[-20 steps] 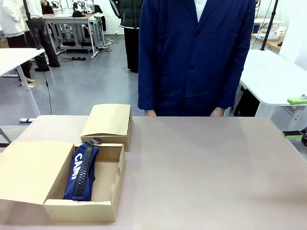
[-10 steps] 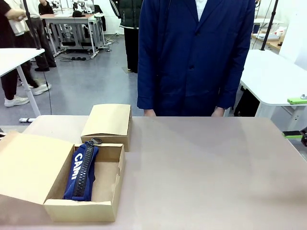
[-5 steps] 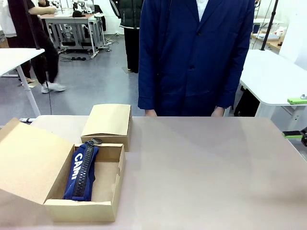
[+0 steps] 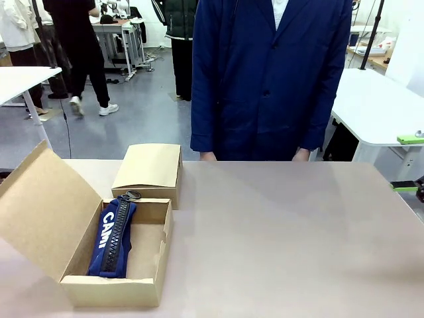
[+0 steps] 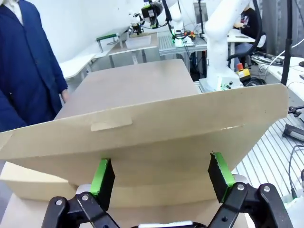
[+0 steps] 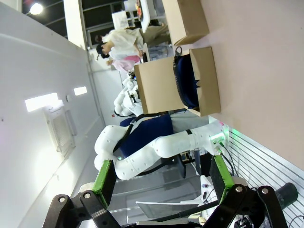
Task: Place items inside the box.
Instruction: Close the lid of the Mailer Box closest to the robot.
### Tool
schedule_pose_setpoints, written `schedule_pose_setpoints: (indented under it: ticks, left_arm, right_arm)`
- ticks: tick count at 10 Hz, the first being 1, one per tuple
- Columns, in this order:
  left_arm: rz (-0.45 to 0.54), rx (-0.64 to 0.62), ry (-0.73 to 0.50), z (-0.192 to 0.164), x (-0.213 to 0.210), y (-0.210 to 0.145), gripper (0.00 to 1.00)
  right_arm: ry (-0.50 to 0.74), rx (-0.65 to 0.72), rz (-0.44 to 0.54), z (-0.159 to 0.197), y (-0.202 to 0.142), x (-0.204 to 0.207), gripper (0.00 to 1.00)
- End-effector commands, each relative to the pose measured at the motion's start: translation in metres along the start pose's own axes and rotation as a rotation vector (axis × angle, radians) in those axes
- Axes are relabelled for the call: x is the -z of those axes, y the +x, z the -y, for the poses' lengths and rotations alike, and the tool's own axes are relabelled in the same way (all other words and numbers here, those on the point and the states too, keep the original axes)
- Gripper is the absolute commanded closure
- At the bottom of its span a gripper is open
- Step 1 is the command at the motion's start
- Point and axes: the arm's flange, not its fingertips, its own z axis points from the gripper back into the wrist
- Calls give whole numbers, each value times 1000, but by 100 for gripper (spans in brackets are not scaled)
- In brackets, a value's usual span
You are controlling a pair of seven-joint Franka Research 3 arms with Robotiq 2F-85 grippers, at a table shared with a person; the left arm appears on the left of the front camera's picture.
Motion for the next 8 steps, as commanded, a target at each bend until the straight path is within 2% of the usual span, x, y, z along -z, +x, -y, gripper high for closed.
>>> schedule_pose_setpoints:
  ticks: [1,2,3,5,8]
  left_arm:
    - [-4,-49,10,24,45,14,0]
    - [-33,-55,69,27,63,18,0]
    - [-66,-45,77,26,82,23,0]
    - [-80,-75,11,24,110,24,0]
    - [-175,-111,-125,48,171,21,0]
  right_arm:
    - [25,13,4,-6,0,0,0]
    - [25,13,4,-6,0,0,0]
    - [25,13,4,-6,0,0,0]
    - [25,13,4,-6,0,0,0]
    - [25,13,4,-6,0,0,0]
